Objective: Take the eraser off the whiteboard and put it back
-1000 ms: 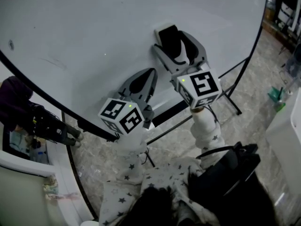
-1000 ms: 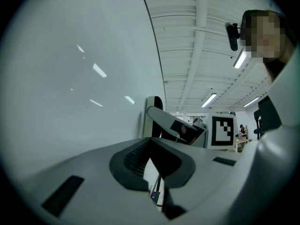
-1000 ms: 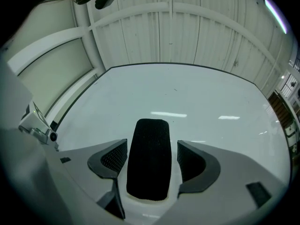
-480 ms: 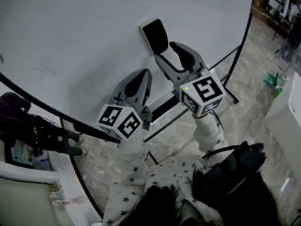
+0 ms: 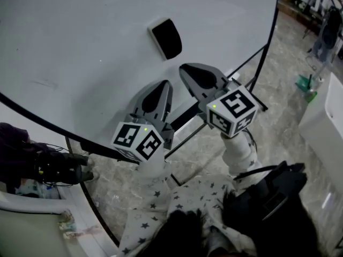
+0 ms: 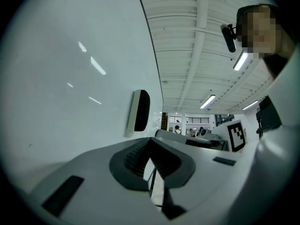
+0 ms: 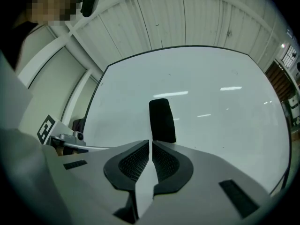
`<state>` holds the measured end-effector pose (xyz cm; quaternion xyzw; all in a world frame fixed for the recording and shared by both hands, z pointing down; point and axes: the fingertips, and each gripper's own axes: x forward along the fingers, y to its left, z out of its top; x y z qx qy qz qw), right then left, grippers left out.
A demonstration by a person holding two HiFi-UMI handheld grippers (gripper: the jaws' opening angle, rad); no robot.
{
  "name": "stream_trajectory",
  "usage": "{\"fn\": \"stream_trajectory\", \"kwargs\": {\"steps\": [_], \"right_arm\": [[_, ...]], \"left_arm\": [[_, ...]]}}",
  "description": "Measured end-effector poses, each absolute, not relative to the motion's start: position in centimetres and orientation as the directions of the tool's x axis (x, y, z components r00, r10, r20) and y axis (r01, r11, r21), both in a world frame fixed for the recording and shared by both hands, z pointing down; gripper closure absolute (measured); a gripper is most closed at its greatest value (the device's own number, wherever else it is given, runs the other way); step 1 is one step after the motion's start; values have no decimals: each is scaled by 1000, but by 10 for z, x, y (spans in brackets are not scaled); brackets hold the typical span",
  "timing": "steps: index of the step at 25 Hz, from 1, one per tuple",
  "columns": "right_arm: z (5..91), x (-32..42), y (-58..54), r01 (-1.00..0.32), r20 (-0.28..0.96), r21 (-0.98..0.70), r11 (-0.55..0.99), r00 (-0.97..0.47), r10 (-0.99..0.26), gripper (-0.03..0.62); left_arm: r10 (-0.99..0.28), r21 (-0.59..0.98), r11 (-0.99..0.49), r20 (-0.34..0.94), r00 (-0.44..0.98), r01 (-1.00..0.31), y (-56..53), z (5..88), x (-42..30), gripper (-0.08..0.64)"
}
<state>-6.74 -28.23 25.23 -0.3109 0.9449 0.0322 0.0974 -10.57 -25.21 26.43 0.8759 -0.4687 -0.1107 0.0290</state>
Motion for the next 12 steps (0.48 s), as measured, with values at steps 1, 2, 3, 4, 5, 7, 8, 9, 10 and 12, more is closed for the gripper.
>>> {"fn": "stream_trajectory", "kwargs": {"steps": [1, 2, 3, 4, 5, 7, 8, 9, 10, 12], "right_arm": [[254, -65, -279, -588, -200, -3, 809, -792, -577, 563], [255, -65, -277, -582, -195, -6, 813, -797, -571, 565], [257, -66, -276, -575, -189, -10, 818, -802, -566, 573], [259, -67, -274, -569, -182, -13, 822, -807, -562, 584], [261, -67, -272, -563, -176, -17, 826, -812, -557, 584], [264, -58, -262, -552, -175, -29, 833, -818, -548, 584], [265, -51, -256, -545, -177, -36, 837, -821, -542, 584], [266, -46, -251, -539, -179, -43, 841, -824, -537, 584], [268, -43, -249, -535, -179, -48, 844, -826, -534, 584], [273, -40, -247, -531, -172, -55, 846, -829, -531, 584]], "left_arm": [[-827, 154, -559, -167, 536, -815, -250, 265, -103, 559], [-827, 156, -560, -169, 536, -814, -249, 265, -102, 559], [-827, 158, -560, -169, 537, -813, -248, 265, -102, 558], [-827, 160, -561, -168, 537, -812, -248, 266, -103, 558], [-826, 160, -561, -165, 538, -812, -246, 267, -102, 558], [-824, 155, -564, -162, 542, -811, -237, 267, -92, 558], [-823, 155, -566, -161, 545, -809, -231, 267, -84, 558], [-821, 158, -570, -158, 549, -806, -226, 268, -78, 558], [-818, 162, -575, -155, 555, -802, -223, 268, -74, 558], [-811, 165, -584, -155, 564, -795, -220, 270, -71, 558]]}}
